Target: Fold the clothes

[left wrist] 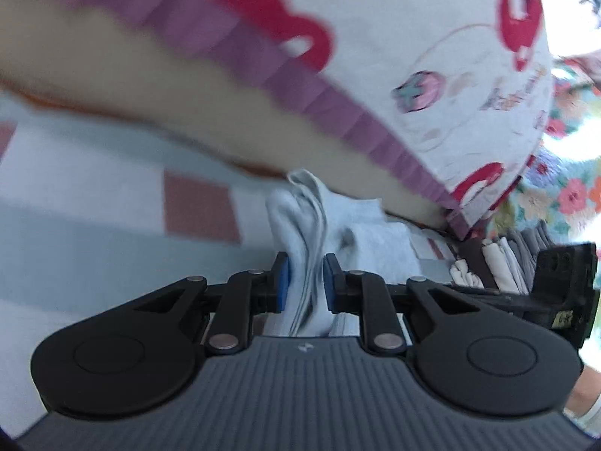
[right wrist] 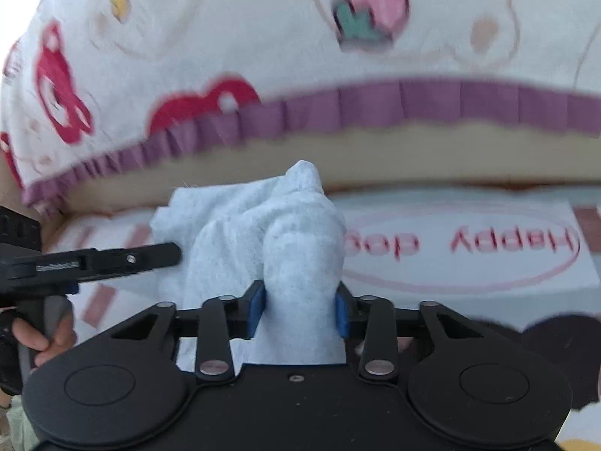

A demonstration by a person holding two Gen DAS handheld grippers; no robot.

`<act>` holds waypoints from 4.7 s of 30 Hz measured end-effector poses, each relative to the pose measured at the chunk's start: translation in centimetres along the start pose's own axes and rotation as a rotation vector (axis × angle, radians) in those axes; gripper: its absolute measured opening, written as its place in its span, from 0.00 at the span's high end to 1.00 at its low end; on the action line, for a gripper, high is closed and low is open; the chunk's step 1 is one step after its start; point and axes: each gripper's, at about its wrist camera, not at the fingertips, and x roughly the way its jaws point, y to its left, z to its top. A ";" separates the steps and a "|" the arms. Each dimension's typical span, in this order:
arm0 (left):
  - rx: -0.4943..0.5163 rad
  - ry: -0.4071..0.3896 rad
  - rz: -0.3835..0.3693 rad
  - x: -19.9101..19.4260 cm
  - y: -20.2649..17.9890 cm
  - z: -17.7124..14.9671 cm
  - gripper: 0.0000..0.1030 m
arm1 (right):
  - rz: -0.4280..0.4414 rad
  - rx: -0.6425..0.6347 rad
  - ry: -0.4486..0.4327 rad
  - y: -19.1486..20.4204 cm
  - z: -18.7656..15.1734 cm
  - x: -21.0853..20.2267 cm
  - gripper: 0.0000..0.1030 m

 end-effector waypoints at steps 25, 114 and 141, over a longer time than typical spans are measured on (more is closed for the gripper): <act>0.218 0.199 0.076 2.8 -3.1 -2.4 0.79 | 0.169 0.130 0.055 -2.1 -4.7 -1.2 0.60; 0.715 0.150 -0.281 41.6 -56.6 -6.6 0.88 | -0.228 0.073 -0.514 -45.8 1.6 -49.0 0.66; 1.070 0.278 -0.276 49.0 -66.1 -6.0 0.69 | -0.458 -0.037 -0.412 -32.8 -4.1 -44.5 0.53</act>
